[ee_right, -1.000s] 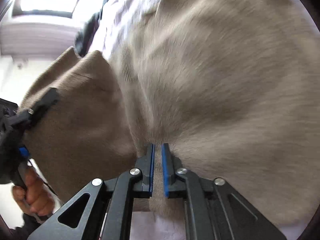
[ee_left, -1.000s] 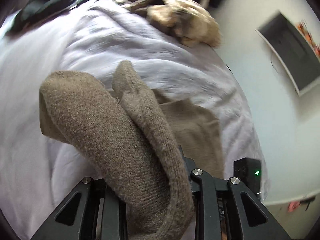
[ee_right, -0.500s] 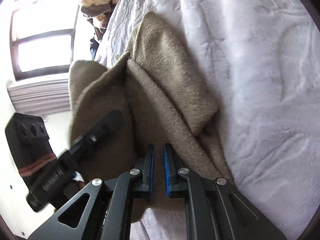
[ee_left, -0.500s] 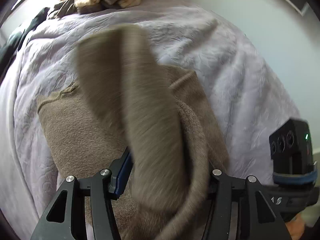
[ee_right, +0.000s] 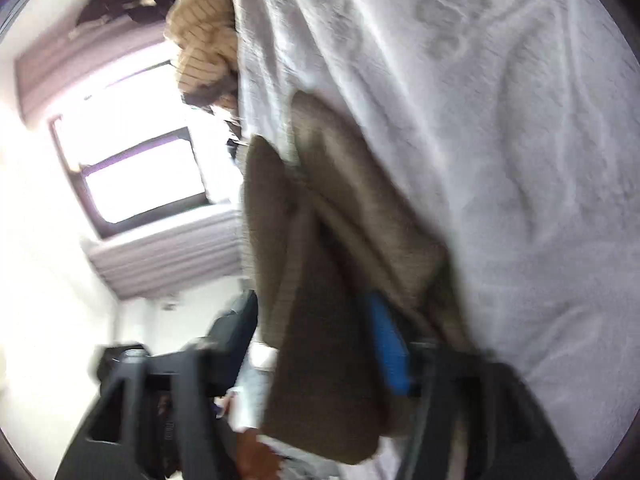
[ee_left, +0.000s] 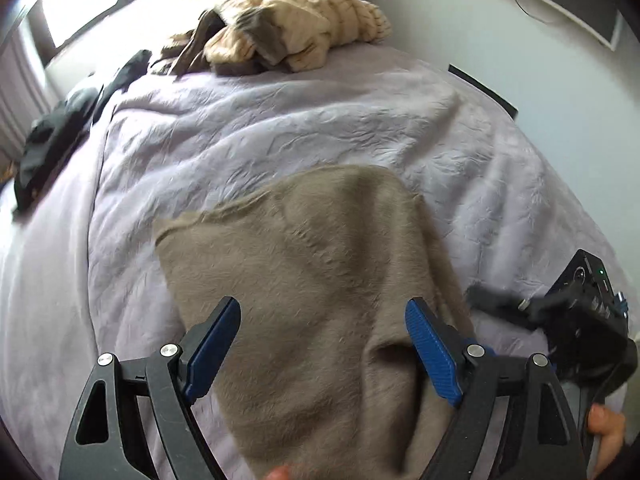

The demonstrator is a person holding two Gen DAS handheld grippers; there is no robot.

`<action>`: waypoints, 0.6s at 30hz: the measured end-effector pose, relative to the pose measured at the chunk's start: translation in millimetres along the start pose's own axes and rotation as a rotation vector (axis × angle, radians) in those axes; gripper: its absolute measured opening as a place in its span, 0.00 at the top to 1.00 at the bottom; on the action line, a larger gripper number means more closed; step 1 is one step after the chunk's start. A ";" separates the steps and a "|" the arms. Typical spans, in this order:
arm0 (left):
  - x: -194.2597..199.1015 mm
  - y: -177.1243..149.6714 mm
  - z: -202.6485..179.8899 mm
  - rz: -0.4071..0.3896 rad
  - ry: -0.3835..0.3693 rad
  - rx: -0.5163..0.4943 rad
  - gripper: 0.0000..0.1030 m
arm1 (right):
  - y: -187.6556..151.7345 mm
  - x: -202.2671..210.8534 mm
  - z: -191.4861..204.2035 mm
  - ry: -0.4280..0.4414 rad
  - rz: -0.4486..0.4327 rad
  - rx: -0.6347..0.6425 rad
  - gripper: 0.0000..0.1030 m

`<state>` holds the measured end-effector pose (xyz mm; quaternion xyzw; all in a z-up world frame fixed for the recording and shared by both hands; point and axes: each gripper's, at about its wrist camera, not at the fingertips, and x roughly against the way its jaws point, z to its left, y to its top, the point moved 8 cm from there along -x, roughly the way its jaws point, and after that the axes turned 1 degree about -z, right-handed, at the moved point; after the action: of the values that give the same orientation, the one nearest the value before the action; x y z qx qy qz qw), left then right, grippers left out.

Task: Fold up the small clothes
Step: 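Press the folded stack with the right gripper and open it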

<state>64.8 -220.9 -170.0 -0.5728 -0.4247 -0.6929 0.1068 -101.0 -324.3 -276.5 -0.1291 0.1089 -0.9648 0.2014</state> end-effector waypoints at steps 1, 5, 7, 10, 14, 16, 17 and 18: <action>-1.3 -4.0 5.0 0.016 -0.008 0.021 0.17 | -1.2 0.7 3.8 0.015 0.008 -0.002 0.36; -7.5 -24.3 34.0 0.078 0.006 0.102 0.17 | -1.7 -10.4 11.5 -0.036 0.059 0.047 0.36; -8.5 -32.4 48.7 0.081 0.030 0.146 0.17 | -2.3 -19.8 17.3 -0.073 0.084 0.081 0.36; -10.3 -44.9 71.0 0.093 0.035 0.212 0.17 | -3.8 -29.1 27.7 -0.125 0.125 0.147 0.34; -16.6 -59.8 99.0 0.106 0.055 0.283 0.17 | -1.9 -52.2 43.1 -0.251 0.209 0.275 0.34; -19.9 -64.3 106.4 0.111 0.071 0.292 0.17 | -1.6 -62.2 45.3 -0.315 0.240 0.327 0.35; -22.4 -66.7 109.3 0.114 0.074 0.295 0.17 | -1.7 -68.4 46.2 -0.357 0.255 0.362 0.37; -25.2 -69.2 111.4 0.122 0.072 0.299 0.17 | 0.5 -75.6 47.6 -0.384 0.264 0.380 0.41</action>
<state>107.2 -107.5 -226.5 -0.5500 -0.4834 -0.6343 0.2478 -20.0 -300.8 -247.2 -0.2540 -0.0980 -0.8914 0.3624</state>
